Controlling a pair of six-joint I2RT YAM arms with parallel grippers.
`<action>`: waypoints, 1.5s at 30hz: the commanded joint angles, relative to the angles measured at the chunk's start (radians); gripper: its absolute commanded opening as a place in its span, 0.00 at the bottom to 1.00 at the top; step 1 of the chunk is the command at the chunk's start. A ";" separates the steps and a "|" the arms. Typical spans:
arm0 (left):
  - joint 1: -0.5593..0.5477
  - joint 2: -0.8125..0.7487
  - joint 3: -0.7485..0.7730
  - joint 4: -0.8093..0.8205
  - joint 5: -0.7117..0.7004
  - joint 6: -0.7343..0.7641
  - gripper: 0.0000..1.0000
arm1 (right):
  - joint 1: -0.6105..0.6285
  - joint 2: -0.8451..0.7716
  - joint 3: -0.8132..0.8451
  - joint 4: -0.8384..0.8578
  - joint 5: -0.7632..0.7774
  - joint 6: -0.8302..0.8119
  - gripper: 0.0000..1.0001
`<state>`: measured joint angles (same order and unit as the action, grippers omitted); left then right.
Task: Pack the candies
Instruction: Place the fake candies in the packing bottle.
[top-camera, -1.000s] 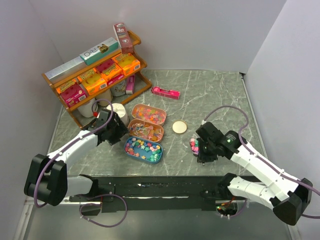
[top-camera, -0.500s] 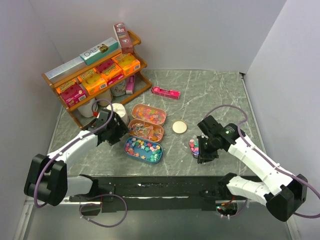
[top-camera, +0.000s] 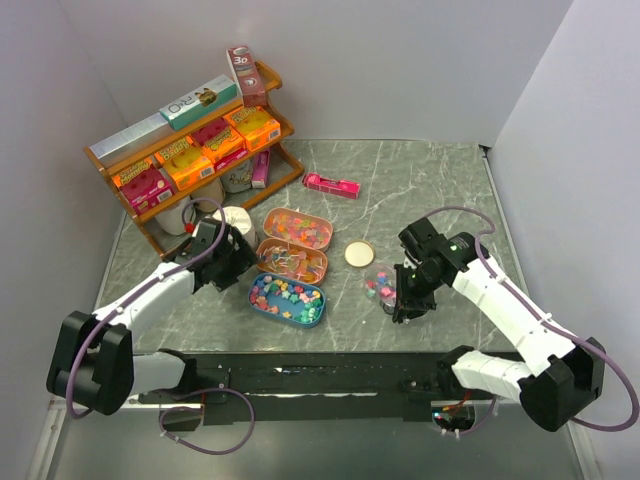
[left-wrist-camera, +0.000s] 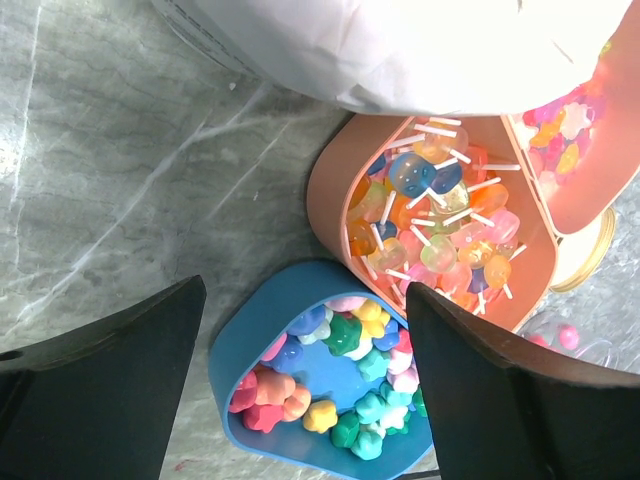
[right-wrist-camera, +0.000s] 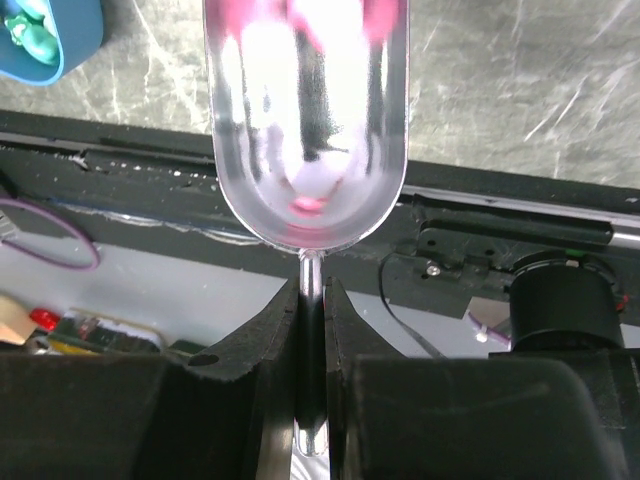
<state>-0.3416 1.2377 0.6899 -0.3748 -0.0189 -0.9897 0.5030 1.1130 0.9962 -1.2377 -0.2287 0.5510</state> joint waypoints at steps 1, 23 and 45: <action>0.003 -0.030 -0.013 0.039 -0.021 0.002 0.89 | -0.021 0.002 0.028 -0.032 -0.052 -0.020 0.00; 0.003 -0.052 0.020 -0.010 -0.044 0.048 0.98 | -0.060 -0.080 0.120 0.013 -0.135 -0.081 0.00; 0.003 -0.050 0.066 -0.067 -0.027 0.085 0.99 | 0.350 0.307 0.506 0.118 0.046 -0.425 0.00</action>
<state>-0.3416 1.2007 0.7246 -0.4126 -0.0418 -0.9245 0.8295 1.3834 1.4487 -1.1179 -0.1921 0.2302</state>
